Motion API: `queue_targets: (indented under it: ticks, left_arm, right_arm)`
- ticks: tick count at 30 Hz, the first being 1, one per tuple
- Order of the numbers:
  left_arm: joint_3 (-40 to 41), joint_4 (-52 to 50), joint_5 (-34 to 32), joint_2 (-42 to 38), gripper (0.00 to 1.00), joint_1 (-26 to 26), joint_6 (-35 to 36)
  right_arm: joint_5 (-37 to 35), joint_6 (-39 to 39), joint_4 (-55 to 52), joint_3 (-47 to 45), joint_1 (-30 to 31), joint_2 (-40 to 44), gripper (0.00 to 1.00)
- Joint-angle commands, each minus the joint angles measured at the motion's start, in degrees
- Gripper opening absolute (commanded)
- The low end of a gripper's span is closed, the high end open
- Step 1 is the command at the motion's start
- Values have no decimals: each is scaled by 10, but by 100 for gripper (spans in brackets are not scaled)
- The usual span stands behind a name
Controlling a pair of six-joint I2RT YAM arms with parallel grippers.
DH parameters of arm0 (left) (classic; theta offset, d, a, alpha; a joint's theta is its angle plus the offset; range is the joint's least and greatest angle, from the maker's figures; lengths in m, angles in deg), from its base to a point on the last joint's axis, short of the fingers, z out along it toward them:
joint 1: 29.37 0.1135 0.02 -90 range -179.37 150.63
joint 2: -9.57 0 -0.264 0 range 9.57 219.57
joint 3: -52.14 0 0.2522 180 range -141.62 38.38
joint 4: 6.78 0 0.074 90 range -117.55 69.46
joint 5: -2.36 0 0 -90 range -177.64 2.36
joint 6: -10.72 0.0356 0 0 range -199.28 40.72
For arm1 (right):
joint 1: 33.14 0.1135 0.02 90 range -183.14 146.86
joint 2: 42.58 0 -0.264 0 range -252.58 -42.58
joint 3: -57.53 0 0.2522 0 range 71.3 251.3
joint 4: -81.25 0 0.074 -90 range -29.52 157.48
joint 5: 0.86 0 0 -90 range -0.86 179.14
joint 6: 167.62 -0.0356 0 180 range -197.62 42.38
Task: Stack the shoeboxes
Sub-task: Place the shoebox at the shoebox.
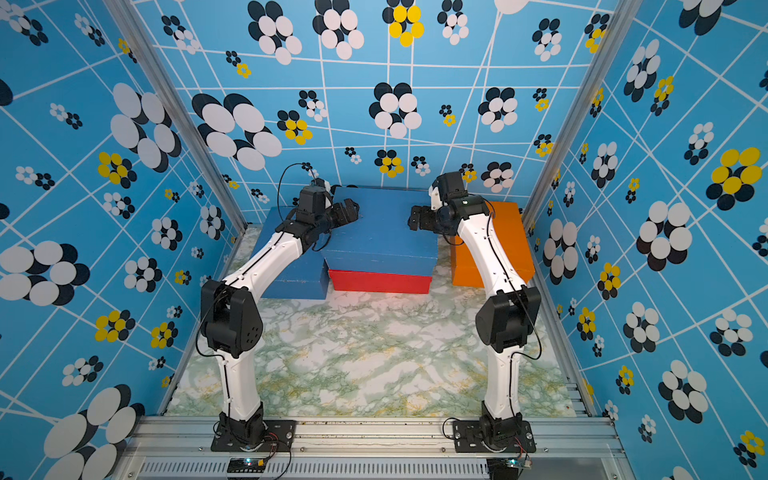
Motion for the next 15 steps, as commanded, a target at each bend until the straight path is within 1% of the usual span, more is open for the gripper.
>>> queue_targets:
  ticks: [1,10,15]
  left_arm:
    - [7,38,98,-11,99,-33,-7]
    - [12,35,99,-17,99,-26,-6]
    - [23,33,96,-25,100,-23,-1]
  right_arm:
    - [120,-2,60,26,27,-20,99]
    - [131,-8,61,53,20,-41,99]
    - [142,-10,71,27,18,-32,99]
